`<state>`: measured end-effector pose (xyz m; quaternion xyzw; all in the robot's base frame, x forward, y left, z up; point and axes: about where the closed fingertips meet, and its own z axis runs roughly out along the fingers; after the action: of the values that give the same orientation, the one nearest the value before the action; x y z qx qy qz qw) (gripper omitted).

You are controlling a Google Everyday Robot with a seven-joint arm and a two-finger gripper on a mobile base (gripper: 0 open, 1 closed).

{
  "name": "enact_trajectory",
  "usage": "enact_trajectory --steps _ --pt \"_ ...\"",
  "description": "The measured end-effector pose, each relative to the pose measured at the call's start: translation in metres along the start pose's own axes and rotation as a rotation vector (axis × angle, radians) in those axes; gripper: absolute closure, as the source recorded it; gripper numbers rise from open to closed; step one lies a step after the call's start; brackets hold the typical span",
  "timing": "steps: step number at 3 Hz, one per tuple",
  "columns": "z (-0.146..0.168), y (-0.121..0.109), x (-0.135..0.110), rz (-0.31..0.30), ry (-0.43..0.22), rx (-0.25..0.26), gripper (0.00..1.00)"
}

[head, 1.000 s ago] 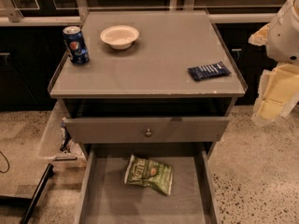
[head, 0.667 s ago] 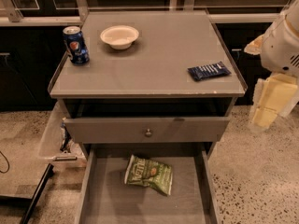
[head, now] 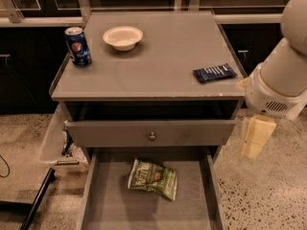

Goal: Pick green jalapeno chip bag from middle drawer and place on counter

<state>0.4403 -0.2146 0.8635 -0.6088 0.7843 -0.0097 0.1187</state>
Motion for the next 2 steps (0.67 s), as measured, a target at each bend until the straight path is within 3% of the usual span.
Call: enact_trajectory --steps 2 --pt "-0.0019 0.0013 -0.0006 -0.001 -0.001 0.0 0.0"
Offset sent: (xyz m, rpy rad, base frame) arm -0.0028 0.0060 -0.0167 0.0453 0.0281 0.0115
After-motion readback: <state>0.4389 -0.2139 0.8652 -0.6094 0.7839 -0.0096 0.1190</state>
